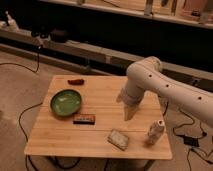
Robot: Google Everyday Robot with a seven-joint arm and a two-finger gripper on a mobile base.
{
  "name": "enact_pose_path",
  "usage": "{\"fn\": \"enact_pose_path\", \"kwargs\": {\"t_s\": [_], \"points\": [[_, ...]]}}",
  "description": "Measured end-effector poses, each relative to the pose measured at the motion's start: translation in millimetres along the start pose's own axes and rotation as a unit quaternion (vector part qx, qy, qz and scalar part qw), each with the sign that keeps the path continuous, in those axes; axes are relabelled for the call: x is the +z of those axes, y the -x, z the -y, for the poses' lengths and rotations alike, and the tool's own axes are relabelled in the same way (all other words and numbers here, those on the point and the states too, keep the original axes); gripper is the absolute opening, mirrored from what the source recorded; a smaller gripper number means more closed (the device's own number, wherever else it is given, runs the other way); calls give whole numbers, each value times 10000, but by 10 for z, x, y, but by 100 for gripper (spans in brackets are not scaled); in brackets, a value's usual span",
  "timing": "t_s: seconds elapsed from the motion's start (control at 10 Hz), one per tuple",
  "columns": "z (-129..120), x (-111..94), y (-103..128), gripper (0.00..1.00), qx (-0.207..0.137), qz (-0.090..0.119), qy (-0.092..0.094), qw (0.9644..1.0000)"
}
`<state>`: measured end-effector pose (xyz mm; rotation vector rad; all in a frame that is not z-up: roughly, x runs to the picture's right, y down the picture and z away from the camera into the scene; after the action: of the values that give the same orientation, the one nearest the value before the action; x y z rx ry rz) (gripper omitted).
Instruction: Place the white sponge in the ceramic bowl
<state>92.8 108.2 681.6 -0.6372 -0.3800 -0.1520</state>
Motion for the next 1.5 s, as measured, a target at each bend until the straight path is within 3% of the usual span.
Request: {"fn": "enact_pose_path", "kwargs": {"t_s": [0.1, 0.3, 0.5, 0.7, 0.9, 1.1, 1.5], "points": [[-57, 50, -13, 65, 64, 324, 84, 9994], [-205, 169, -118, 65, 163, 777, 350, 9962], [-367, 358, -291, 65, 258, 920, 696, 9930], [-478, 538, -434, 65, 270, 829, 1018, 9910], [-555, 744, -581, 65, 107, 439, 1295, 9906], [-574, 896, -593, 65, 40, 223, 1446, 9892], [-595, 1194, -410, 65, -52, 3, 1605, 9870]]}}
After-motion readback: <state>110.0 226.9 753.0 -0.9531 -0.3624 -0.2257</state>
